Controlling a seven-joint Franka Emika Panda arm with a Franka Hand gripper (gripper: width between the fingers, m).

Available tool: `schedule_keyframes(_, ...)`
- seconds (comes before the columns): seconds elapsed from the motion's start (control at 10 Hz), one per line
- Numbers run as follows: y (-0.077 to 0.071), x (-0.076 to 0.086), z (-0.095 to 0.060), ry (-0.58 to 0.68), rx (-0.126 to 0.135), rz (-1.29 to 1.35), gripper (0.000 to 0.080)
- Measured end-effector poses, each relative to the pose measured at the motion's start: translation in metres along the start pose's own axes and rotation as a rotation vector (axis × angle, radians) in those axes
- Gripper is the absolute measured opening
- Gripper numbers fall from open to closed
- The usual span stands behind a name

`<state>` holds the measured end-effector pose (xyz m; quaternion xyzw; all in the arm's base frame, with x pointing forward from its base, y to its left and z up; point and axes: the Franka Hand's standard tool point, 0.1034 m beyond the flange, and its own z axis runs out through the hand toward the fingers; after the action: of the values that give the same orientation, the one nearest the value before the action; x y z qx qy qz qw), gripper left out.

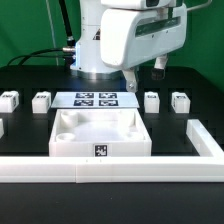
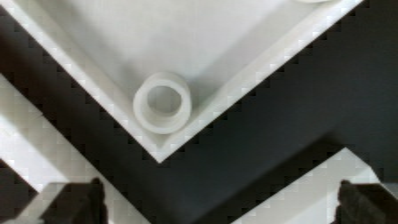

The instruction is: Assemble square table

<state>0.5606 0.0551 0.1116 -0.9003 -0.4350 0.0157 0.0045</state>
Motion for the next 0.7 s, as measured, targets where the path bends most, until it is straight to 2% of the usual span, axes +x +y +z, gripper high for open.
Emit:
schedule_keyframes(0.5, 0.0, 0.0, 0.0, 0.0, 0.0, 0.0, 0.065)
schedule_keyframes(0.6, 0.001, -0.002, 0.003, 0.01, -0.009, -0.043, 0.065)
schedule_keyframes(0.7, -0.001, -0.011, 0.014, 0.018, -0.016, -0.099, 0.065)
